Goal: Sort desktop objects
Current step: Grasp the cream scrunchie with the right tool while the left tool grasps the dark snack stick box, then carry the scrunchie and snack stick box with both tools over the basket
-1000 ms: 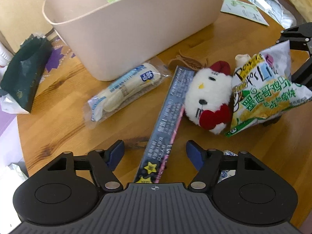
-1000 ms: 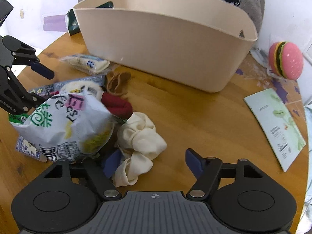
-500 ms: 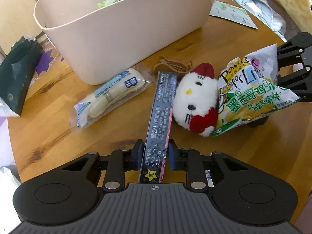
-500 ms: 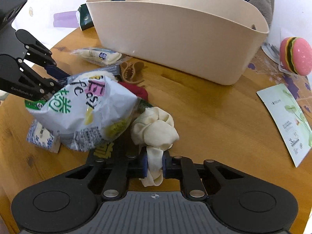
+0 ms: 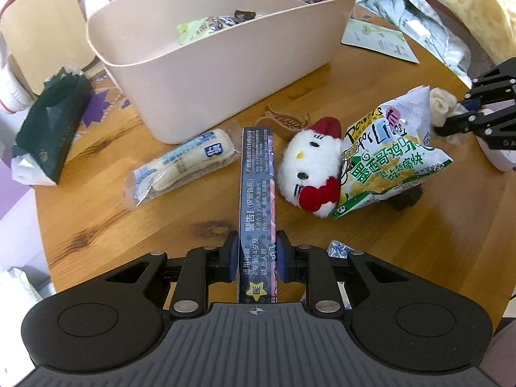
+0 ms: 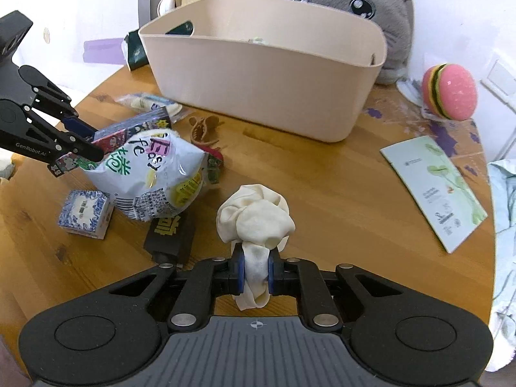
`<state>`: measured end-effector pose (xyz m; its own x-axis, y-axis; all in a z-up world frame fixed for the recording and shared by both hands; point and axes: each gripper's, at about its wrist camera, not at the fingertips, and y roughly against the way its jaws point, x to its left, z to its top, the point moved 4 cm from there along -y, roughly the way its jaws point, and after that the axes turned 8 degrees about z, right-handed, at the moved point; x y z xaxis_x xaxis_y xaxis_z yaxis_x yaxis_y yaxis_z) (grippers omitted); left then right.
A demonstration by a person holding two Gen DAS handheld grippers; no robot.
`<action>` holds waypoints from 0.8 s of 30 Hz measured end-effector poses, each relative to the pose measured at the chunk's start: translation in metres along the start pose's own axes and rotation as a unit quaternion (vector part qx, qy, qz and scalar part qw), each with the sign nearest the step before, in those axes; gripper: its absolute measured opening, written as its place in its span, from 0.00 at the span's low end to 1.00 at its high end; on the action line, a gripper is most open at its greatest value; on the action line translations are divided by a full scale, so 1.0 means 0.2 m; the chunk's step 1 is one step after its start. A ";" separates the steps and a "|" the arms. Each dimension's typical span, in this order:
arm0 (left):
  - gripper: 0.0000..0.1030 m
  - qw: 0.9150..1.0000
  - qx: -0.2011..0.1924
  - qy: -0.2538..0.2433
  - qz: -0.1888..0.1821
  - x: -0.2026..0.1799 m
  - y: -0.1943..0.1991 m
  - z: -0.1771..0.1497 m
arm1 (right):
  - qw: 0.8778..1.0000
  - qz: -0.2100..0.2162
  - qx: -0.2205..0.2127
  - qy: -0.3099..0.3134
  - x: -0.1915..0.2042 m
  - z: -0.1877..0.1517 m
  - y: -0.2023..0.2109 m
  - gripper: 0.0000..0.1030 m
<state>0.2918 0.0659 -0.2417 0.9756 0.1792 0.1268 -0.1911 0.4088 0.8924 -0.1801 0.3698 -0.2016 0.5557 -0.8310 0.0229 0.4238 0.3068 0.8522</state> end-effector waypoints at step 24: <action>0.23 0.993 -0.114 -0.028 0.018 0.02 0.57 0.10 | 0.996 -0.007 -0.081 0.031 -0.03 0.10 0.45 0.12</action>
<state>0.2769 0.0945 -0.1313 0.9711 0.1494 0.1863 -0.2388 0.5957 0.7669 -0.1589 0.3927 -0.1136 0.5903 -0.8068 -0.0244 0.5387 0.3714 0.7562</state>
